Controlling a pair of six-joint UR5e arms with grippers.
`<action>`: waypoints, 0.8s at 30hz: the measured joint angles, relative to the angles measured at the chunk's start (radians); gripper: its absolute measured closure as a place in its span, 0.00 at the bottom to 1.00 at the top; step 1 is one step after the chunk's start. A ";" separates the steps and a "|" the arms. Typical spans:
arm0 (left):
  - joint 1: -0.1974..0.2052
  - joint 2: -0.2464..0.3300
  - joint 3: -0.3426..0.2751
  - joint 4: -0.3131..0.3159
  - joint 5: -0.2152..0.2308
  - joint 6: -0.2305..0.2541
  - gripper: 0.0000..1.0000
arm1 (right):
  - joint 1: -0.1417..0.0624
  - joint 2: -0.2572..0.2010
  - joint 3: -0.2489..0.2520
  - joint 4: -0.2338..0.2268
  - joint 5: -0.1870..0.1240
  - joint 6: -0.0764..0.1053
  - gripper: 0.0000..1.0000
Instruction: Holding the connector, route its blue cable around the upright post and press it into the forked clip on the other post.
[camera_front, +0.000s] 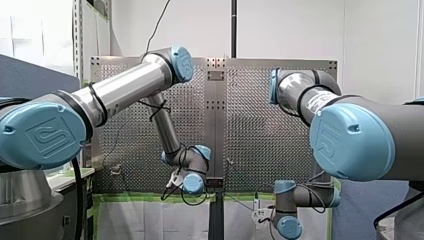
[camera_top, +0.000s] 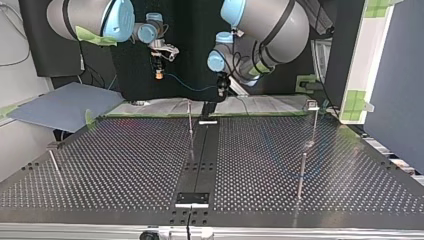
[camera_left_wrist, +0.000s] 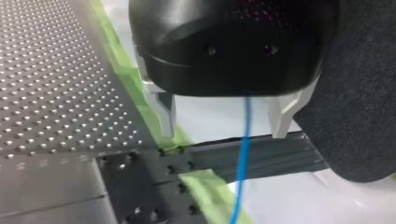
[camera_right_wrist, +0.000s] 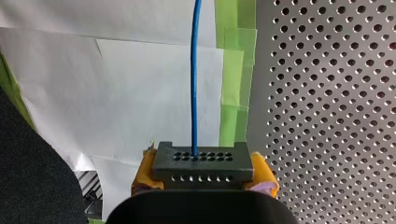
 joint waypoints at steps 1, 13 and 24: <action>-0.001 -0.004 0.000 0.001 0.001 -0.004 0.02 | 0.000 0.000 0.000 0.000 0.000 0.000 1.00; -0.016 -0.022 0.002 0.007 0.034 -0.052 0.02 | 0.004 0.000 0.000 -0.001 0.000 0.000 1.00; -0.042 -0.071 0.028 0.022 0.062 -0.133 0.02 | 0.007 0.000 -0.001 -0.005 0.000 -0.003 1.00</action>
